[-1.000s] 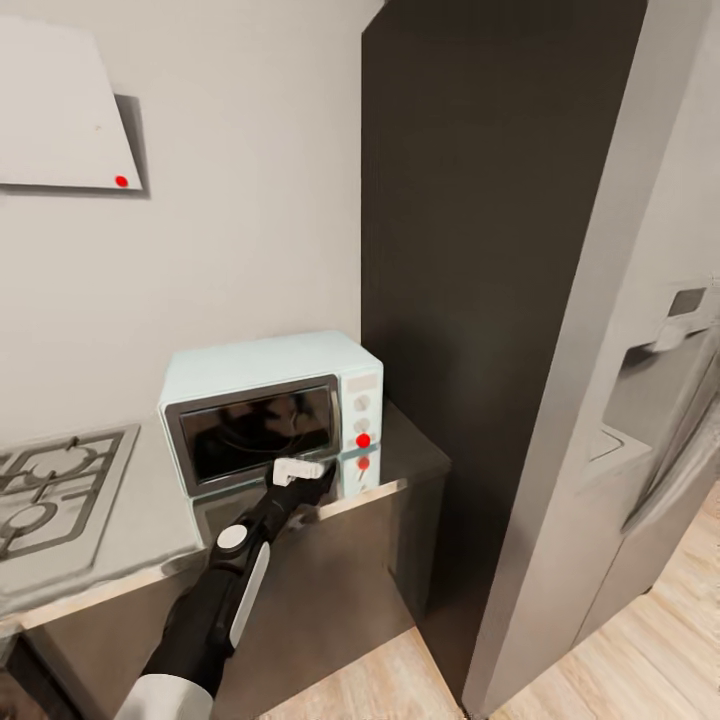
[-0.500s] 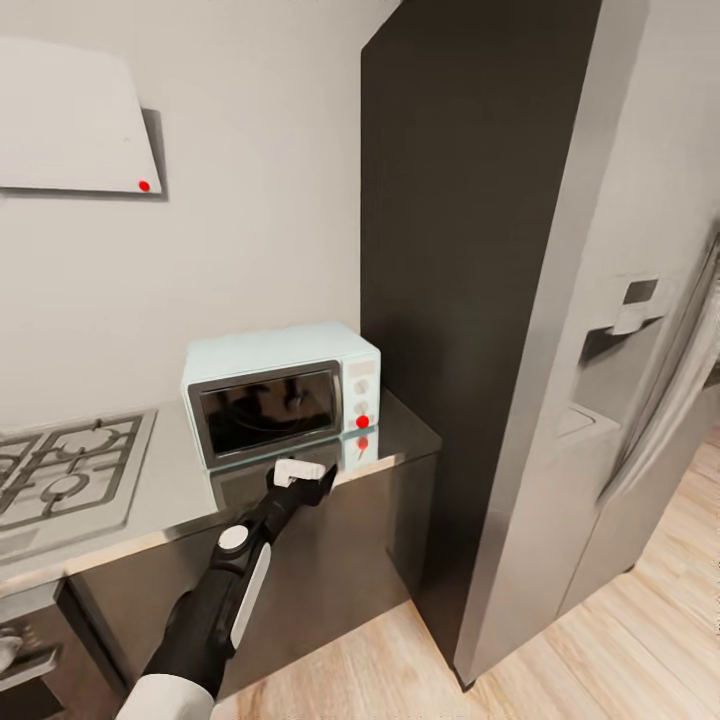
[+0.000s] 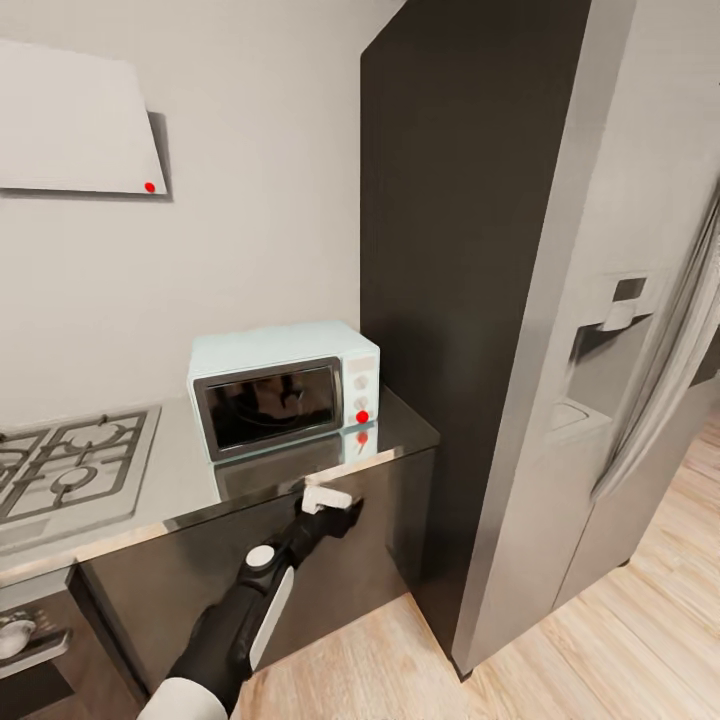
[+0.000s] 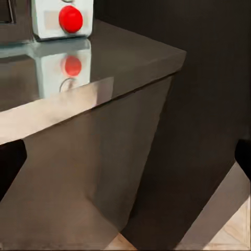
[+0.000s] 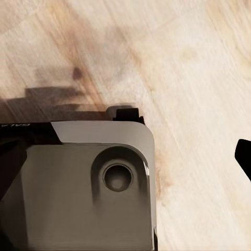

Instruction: In the kitchen, take the popcorn bag from the countertop, put it into the microwave, and heat it until the popcorn is cooked so the cooked popcorn ends up inside the bag.

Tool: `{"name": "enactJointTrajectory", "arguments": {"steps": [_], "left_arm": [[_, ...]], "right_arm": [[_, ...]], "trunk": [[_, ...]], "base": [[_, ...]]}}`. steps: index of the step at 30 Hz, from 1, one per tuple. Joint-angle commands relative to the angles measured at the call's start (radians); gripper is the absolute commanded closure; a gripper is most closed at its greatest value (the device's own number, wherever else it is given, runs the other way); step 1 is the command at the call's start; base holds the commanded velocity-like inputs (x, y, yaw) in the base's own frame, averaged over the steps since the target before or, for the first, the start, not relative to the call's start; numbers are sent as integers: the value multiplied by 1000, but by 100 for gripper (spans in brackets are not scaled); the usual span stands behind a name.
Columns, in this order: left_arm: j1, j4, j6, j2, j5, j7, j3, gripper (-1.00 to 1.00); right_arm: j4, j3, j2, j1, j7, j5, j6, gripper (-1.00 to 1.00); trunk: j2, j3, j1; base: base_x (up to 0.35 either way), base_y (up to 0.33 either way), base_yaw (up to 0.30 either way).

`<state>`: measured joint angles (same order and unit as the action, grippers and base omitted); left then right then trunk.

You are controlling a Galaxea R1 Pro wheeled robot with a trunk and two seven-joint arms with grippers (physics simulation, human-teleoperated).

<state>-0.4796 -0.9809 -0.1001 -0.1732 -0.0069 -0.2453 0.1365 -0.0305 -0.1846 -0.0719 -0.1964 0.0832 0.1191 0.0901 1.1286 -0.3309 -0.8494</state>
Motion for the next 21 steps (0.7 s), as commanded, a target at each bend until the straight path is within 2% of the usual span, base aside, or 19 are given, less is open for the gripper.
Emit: {"name": "enactJointTrajectory", "arguments": {"steps": [1,4,6,10,12,13,15,17,18,20,21], "left_arm": [[-1,17,-7,-1,9,-4,-1,-100],[-1,76,-7,-1,26,-5,0,-100],[-1,168,-7,3,32,-6,-1,-100],[-1,486,-3,8,37,-5,-7,-100],[-1,586,-3,9,52,-5,-12,-100],[-1,635,-3,9,68,-5,-14,-100],[-1,767,-4,13,140,-4,-16,-100],[0,913,-4,42,225,-3,-17,-100],[3,947,-7,58,261,-3,-17,-100],[7,972,-10,82,298,-3,-17,-100],[16,975,-9,86,303,-3,-17,-100]], "right_arm": [[-3,-9,0,-1,2,11,6,-100],[-3,-9,2,-1,3,11,3,-100],[-4,-9,3,0,4,11,-1,-100],[-4,-8,4,13,4,12,-4,-100],[-4,-7,5,16,4,12,-4,-100],[-4,-7,5,16,4,11,-4,-100],[-5,-7,4,17,4,11,-2,-100],[-5,-7,3,17,3,11,1,-100],[-4,-7,3,17,3,11,1,-100],[-3,-7,-2,17,3,11,2,-100],[-3,-7,-3,17,3,11,2,-100]], "trunk": [[1,-1,0],[1,-1,0],[1,-1,0],[1,-1,0],[1,-1,0],[1,-1,0],[1,-1,0],[1,-1,0],[1,-1,0],[1,-1,0],[1,-1,0]], "base": [[0,0,0],[0,0,0],[0,0,0],[0,0,0],[0,0,0],[0,0,0],[0,0,0],[0,0,0],[0,0,0],[0,0,0],[0,0,0]]}}
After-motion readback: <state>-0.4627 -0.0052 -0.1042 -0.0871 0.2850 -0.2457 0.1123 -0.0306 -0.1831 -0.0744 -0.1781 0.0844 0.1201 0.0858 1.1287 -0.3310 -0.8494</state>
